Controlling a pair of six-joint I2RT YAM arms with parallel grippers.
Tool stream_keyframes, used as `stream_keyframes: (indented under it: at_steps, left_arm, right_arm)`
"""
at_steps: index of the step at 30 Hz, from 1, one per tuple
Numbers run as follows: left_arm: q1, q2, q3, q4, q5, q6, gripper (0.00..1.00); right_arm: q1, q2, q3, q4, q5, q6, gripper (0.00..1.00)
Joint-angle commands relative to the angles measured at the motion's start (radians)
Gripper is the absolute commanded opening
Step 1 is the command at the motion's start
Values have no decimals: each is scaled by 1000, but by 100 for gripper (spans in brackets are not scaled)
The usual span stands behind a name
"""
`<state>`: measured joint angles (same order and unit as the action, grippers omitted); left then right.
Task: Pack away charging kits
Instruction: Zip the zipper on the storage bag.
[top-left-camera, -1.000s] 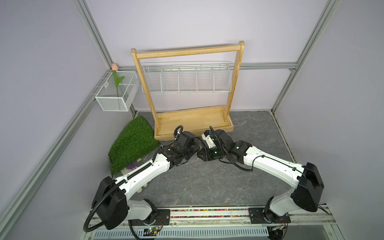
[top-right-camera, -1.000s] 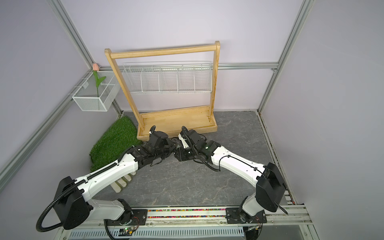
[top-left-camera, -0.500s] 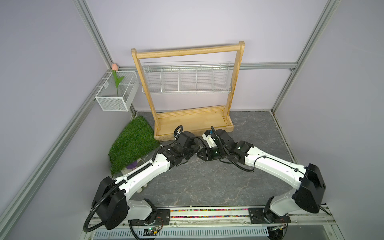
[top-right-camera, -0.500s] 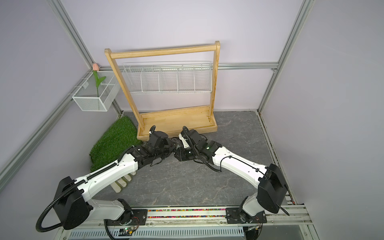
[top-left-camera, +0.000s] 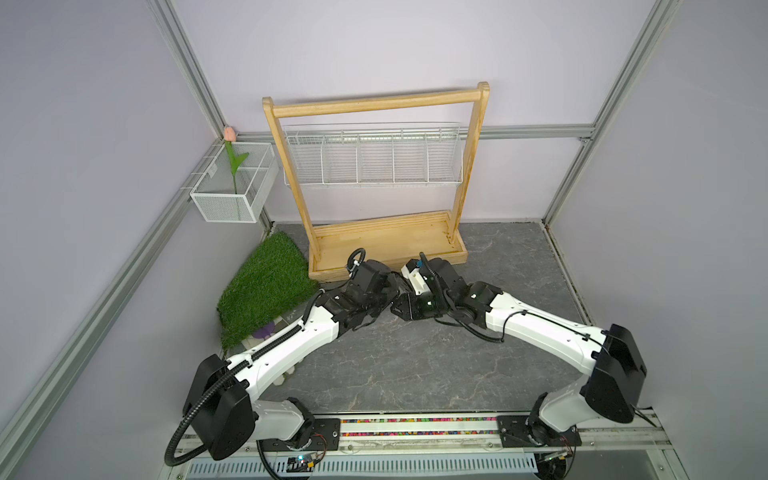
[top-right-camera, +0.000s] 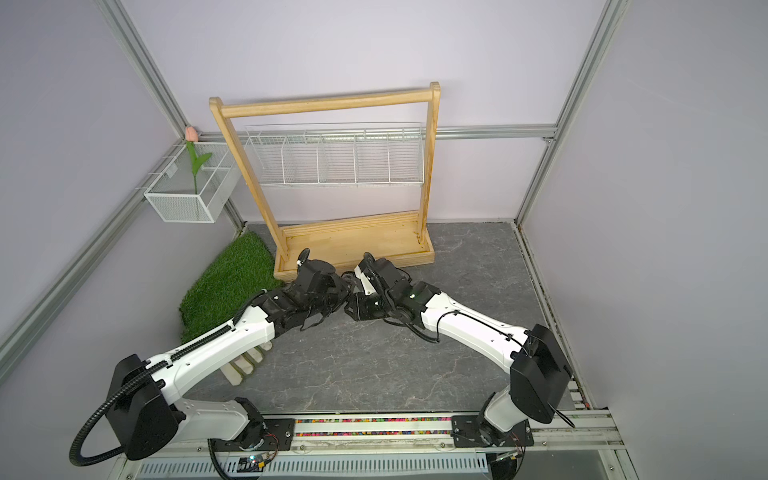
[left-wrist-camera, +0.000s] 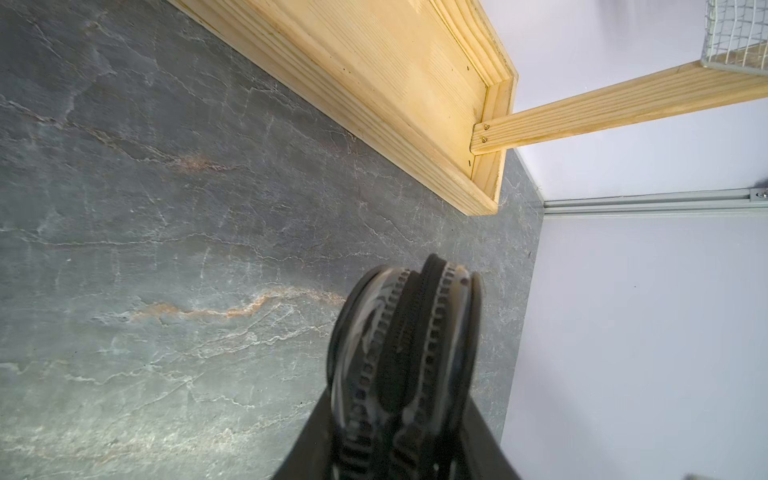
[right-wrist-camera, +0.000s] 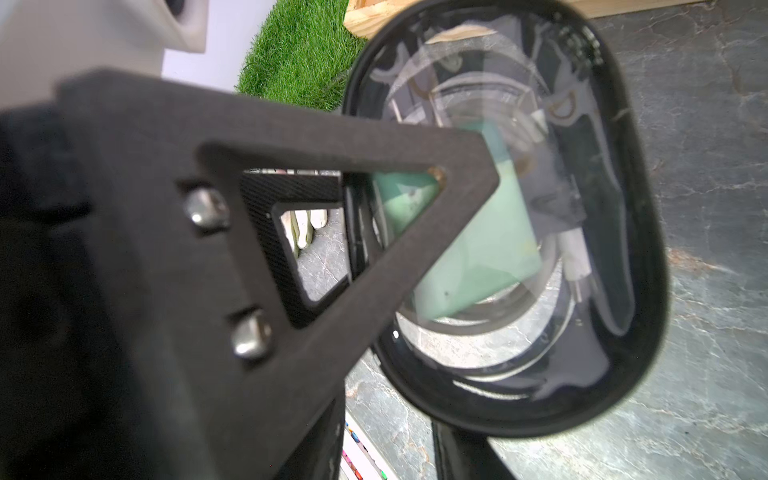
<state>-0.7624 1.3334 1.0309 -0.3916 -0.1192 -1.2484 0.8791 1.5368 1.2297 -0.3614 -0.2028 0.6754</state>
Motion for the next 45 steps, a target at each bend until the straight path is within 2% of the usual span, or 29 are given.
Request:
stream_keyframes:
  at_steps: [1, 4, 8, 13, 19, 26, 45]
  left_arm:
    - [-3, -29, 26, 1, -5, -21, 20]
    - [-3, -31, 24, 9, -3, -22, 20]
    - [-3, -35, 23, 10, -3, -21, 19]
    - [-3, -40, 19, 20, 0, -22, 19]
    - [-3, -34, 21, 24, 5, -18, 19]
    - [-3, -38, 15, 25, 1, -19, 19]
    - [40, -59, 8, 35, 27, 35, 19]
  right_arm:
    - [-6, 7, -20, 40, 23, 22, 37]
    - [-8, 20, -9, 42, 25, 23, 36]
    - [-5, 12, -22, 74, 49, 41, 29]
    - [-3, 16, -26, 79, 62, 43, 28]
    - [-3, 22, -30, 105, 61, 43, 22]
    - [-3, 16, -28, 102, 65, 38, 6]
    - [-10, -45, -90, -32, 154, -43, 6]
